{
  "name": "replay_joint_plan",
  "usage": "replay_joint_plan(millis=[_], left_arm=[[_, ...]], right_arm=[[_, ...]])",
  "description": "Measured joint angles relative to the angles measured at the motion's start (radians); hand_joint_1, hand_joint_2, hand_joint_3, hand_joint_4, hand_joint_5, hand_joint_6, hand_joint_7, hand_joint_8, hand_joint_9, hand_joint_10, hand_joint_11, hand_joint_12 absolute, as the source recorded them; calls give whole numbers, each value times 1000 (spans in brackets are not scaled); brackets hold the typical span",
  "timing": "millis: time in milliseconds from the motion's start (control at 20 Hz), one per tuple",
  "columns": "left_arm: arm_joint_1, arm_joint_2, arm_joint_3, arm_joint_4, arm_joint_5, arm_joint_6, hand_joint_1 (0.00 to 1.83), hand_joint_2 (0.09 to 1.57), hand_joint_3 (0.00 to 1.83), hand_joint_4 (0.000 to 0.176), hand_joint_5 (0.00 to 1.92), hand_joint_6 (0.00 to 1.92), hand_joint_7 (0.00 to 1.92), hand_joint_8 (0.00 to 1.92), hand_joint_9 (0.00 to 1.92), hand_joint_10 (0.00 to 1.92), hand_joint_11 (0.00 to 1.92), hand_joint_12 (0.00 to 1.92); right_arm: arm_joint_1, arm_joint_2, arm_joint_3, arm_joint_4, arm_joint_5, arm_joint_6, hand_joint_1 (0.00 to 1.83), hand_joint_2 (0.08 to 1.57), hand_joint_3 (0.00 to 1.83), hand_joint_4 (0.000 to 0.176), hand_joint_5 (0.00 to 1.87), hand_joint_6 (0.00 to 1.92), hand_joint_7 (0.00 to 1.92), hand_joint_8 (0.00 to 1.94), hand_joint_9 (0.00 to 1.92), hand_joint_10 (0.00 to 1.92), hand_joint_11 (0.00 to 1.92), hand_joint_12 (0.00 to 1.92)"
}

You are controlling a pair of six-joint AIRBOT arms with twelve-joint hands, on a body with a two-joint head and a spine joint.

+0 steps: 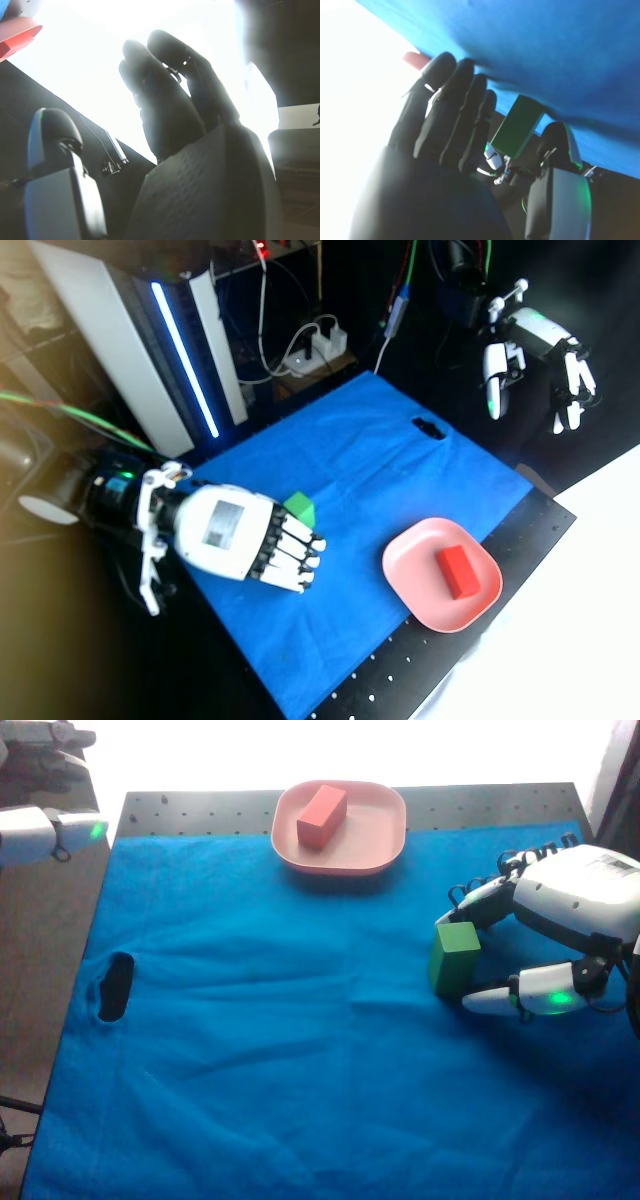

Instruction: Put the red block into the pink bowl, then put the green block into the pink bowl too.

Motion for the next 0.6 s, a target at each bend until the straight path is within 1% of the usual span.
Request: replay_joint_plan(millis=[50, 100, 150, 300, 350, 500, 600], left_arm=[[1, -2, 0, -6, 2, 3, 1052, 982, 0, 0, 663, 3, 934, 2, 966, 18, 416, 1275], [1, -3, 0, -6, 5, 5, 1057, 985, 1, 0, 661, 1, 933, 1, 968, 19, 408, 1276], [1, -3, 0, -5, 8, 6, 1046, 981, 0, 0, 664, 1, 942, 3, 969, 19, 401, 1294], [11, -3, 0, -10, 13, 7, 1034, 983, 1, 0, 657, 0, 938, 0, 951, 11, 383, 1295], [12, -6, 0, -11, 18, 9, 1033, 977, 0, 0, 659, 1, 937, 0, 944, 7, 384, 1296], [12, -11, 0, -13, 20, 11, 1028, 973, 0, 0, 657, 0, 936, 0, 935, 4, 380, 1301], [12, -11, 0, -13, 19, 11, 1014, 964, 0, 0, 653, 0, 938, 1, 937, 5, 382, 1296]], right_arm=[[3, -1, 0, 1, -2, 0, 886, 938, 0, 0, 770, 7, 868, 7, 876, 38, 419, 1160], [4, -3, 1, 1, -1, 0, 882, 935, 0, 0, 781, 8, 882, 7, 903, 47, 442, 1202], [7, -5, 2, -1, -1, 0, 880, 943, 3, 0, 780, 6, 885, 7, 896, 43, 412, 1197], [11, -9, 3, 0, 2, 0, 888, 961, 3, 0, 820, 15, 920, 11, 945, 54, 508, 1182], [14, -10, 5, -2, 3, 1, 898, 962, 1, 0, 833, 14, 944, 13, 973, 61, 543, 1151], [14, -15, 5, -3, 8, 0, 1012, 982, 5, 0, 858, 10, 971, 8, 993, 46, 563, 1047], [14, -17, 8, -3, 10, 0, 1074, 988, 0, 0, 906, 15, 1035, 17, 1049, 49, 615, 935]])
